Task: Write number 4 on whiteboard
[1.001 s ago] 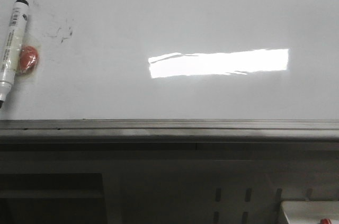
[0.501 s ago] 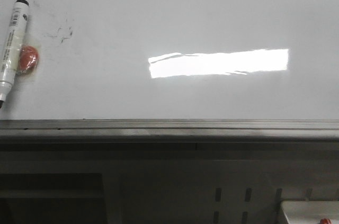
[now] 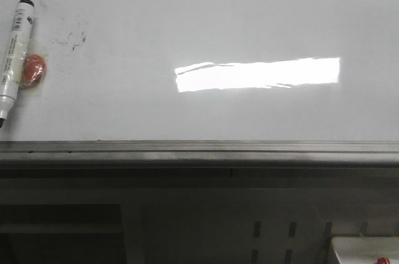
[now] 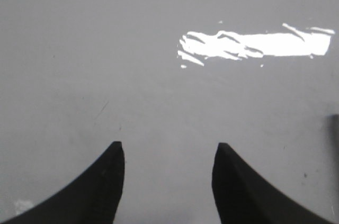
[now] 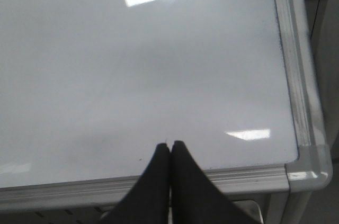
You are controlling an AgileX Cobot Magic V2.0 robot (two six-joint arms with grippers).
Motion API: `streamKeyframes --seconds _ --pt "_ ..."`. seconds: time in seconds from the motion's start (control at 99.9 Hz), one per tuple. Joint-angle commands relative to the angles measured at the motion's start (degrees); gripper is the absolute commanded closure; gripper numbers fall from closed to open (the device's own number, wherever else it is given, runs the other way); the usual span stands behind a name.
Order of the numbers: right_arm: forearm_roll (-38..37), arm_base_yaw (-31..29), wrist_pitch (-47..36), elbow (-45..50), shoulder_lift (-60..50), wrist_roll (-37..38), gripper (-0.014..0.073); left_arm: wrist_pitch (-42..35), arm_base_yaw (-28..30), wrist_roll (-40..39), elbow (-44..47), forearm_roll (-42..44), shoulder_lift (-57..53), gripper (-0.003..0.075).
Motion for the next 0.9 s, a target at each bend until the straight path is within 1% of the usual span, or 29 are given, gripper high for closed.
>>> streamKeyframes --seconds 0.0,0.08,0.23,0.33,0.42,0.491,0.711,0.841,0.891 --pt "-0.1 -0.3 -5.1 -1.9 1.1 -0.2 0.0658 -10.0 -2.4 -0.3 -1.5 3.2 2.9 0.0351" --pt "-0.1 -0.3 -5.2 -1.9 1.1 -0.2 0.0658 -13.8 -6.4 -0.9 -1.5 7.2 5.1 0.0351" --pt "-0.1 -0.3 -5.6 -1.9 1.1 -0.2 0.0658 -16.5 -17.0 -5.8 -1.5 7.5 8.9 0.0349" --pt "-0.1 -0.3 -5.7 -1.9 1.1 -0.2 0.0658 -16.5 -23.4 -5.9 -1.5 6.3 11.2 0.0321" --pt "-0.1 -0.3 -6.2 -1.9 1.1 -0.2 0.0658 -16.5 -26.8 -5.9 -1.5 2.2 13.5 0.0288" --pt "-0.1 -0.3 -6.2 -1.9 1.1 -0.2 0.0658 -16.5 -27.7 -5.9 -1.5 -0.5 15.6 0.0287" --pt "-0.1 -0.3 -6.2 -1.9 1.1 -0.2 0.0658 -16.4 -27.7 -6.6 -1.5 -1.1 20.4 0.0288" --pt "-0.1 -0.3 -6.6 -1.9 1.1 -0.2 0.0658 -13.8 -27.7 -6.7 -1.5 -1.8 22.7 0.0293" --pt "-0.1 -0.3 -6.7 -1.9 1.1 -0.2 0.0658 -12.6 -27.7 -6.7 -1.5 -2.5 23.7 0.0318"
